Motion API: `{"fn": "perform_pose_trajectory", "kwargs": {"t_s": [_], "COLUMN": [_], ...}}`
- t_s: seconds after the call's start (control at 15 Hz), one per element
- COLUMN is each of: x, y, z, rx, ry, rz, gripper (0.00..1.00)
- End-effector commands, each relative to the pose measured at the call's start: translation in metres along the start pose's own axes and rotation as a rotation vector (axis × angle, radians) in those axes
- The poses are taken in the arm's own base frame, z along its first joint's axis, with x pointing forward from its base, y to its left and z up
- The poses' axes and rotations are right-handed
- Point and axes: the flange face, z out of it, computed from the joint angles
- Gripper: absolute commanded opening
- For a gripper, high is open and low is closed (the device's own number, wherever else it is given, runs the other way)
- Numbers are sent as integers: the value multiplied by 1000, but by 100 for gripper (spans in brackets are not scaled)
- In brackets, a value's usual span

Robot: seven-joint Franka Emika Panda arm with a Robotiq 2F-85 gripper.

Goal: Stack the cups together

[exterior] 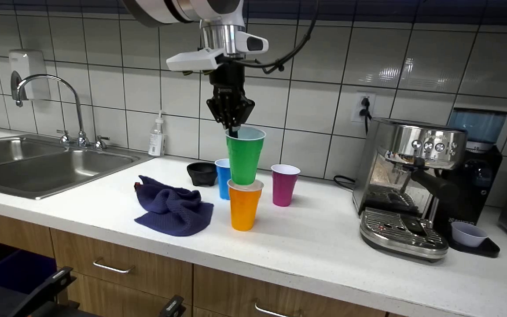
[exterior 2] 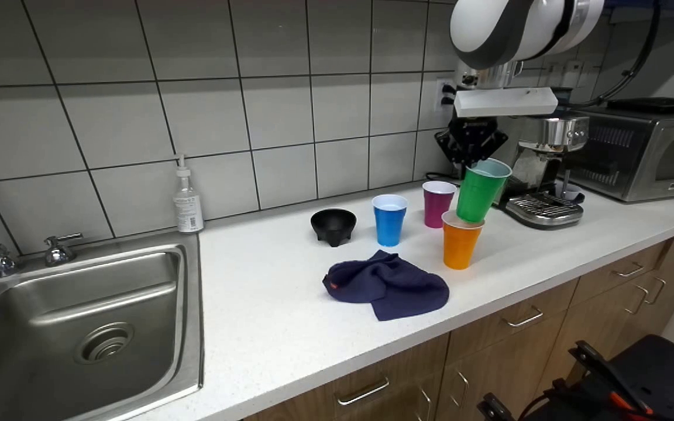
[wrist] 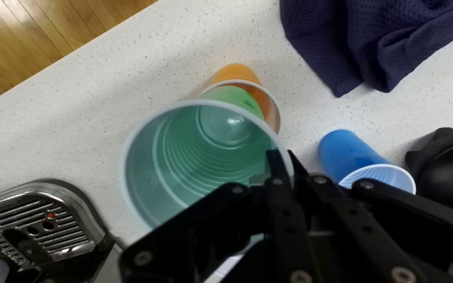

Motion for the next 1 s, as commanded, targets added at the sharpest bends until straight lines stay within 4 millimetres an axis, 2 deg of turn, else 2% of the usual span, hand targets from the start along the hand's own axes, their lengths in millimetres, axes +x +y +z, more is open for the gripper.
{"fn": "perform_pose_trajectory", "kwargs": {"t_s": [0.0, 0.47, 0.93], "x": [10, 23, 27], "y": [-11, -13, -15], "z": [6, 16, 25], "rx": [-1, -4, -7], "ry": [1, -10, -26], "rz": [11, 14, 8], "gripper": [1, 1, 1]}}
